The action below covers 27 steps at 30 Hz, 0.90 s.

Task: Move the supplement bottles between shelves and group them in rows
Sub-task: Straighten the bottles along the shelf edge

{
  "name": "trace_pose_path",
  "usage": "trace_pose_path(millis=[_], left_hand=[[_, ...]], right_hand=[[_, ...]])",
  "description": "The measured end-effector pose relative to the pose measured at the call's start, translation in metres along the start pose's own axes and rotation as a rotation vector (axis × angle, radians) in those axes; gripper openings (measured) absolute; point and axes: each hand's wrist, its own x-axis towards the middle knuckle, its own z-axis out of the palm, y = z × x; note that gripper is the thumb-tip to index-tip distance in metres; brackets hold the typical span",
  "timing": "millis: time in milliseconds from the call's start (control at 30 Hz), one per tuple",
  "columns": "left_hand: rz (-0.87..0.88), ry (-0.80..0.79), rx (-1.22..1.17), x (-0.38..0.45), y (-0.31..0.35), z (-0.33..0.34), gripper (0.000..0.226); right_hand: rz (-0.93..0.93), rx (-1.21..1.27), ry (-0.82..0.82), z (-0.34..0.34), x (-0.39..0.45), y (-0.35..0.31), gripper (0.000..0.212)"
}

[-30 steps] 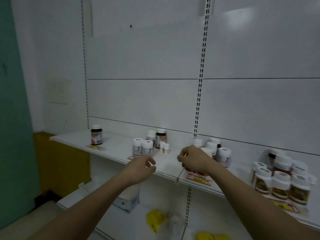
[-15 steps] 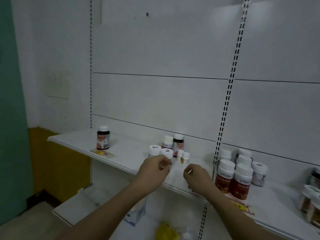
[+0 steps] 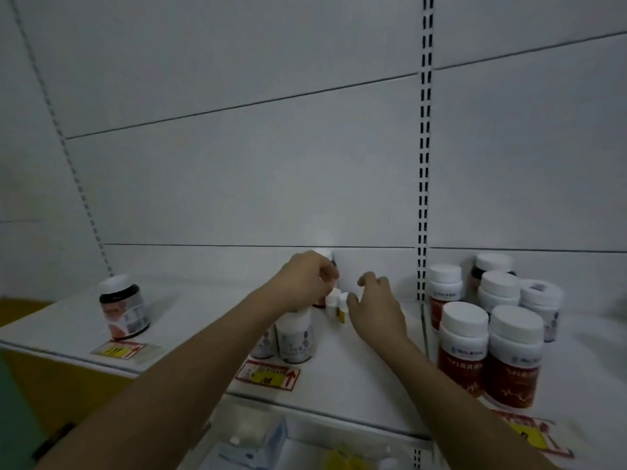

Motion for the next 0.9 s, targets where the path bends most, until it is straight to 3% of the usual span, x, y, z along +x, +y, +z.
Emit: trace_pose_path(millis=[233,400,533,667,833,900], left_hand=[[0.047,-0.238,0.224,0.051,-0.013,0.025,0.049],[0.134,-0.347,0.308,0.065,-0.024,0.025,0.044],[0.144,-0.383,0.287,0.074,-0.027,0.024,0.025],[0.083,-0.359,0.212,0.073,-0.031,0.031,0.041],[0.069,-0.392,0.099,0.063,-0.037,0.029,0.025],[0.072,-0.448,0.051,0.060,-0.038,0.025,0.042]], right_hand=[[-0.047,-0.012,-0.036,0.021,0.008,0.015,0.029],[-0.035,-0.039,-0.009,0.019,0.007,0.021,0.027],[-0.014,-0.074,0.003,0.017,0.007,0.022,0.030],[0.014,-0.072,-0.012,0.014,0.008,0.024,0.028],[0.024,-0.053,0.006,0.014,0.009,0.026,0.025],[0.012,-0.027,0.012,0.013,0.008,0.027,0.023]])
